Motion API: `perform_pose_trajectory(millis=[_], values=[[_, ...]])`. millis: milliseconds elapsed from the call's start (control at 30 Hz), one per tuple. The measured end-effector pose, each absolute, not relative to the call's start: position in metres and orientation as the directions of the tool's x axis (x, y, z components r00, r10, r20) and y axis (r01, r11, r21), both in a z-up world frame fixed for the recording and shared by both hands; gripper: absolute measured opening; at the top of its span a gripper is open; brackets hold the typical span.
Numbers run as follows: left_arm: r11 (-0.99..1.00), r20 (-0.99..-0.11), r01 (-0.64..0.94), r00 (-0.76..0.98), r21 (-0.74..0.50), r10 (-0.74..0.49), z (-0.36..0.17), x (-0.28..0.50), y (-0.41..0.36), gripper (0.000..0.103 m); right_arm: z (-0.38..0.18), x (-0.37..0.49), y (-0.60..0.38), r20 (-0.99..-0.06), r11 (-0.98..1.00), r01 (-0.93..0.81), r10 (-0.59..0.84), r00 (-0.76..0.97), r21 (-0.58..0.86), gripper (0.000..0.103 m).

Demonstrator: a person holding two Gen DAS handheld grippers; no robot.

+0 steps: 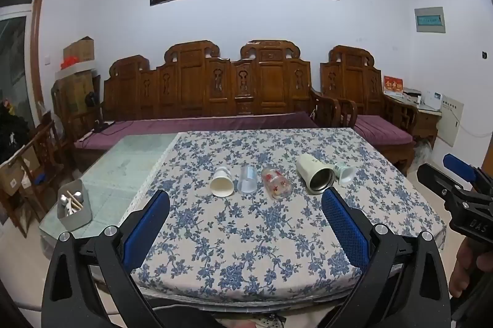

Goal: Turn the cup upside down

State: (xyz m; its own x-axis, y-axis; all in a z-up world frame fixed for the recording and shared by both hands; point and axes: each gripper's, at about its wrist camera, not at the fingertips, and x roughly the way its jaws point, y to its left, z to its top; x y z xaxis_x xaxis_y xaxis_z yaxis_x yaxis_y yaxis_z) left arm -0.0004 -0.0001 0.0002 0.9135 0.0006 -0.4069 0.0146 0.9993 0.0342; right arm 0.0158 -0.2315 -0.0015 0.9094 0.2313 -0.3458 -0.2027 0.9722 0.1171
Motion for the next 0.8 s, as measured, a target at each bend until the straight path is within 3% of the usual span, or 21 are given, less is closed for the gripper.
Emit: perform_pose_trajectory(millis=[800], values=[[1.000, -0.385, 0.022, 0.923, 0.013, -0.015, 0.010, -0.002, 0.001, 0.095, -0.001, 0.017, -0.234, -0.335, 0.973, -0.200, 0.228, 0.914, 0.116, 0.101]])
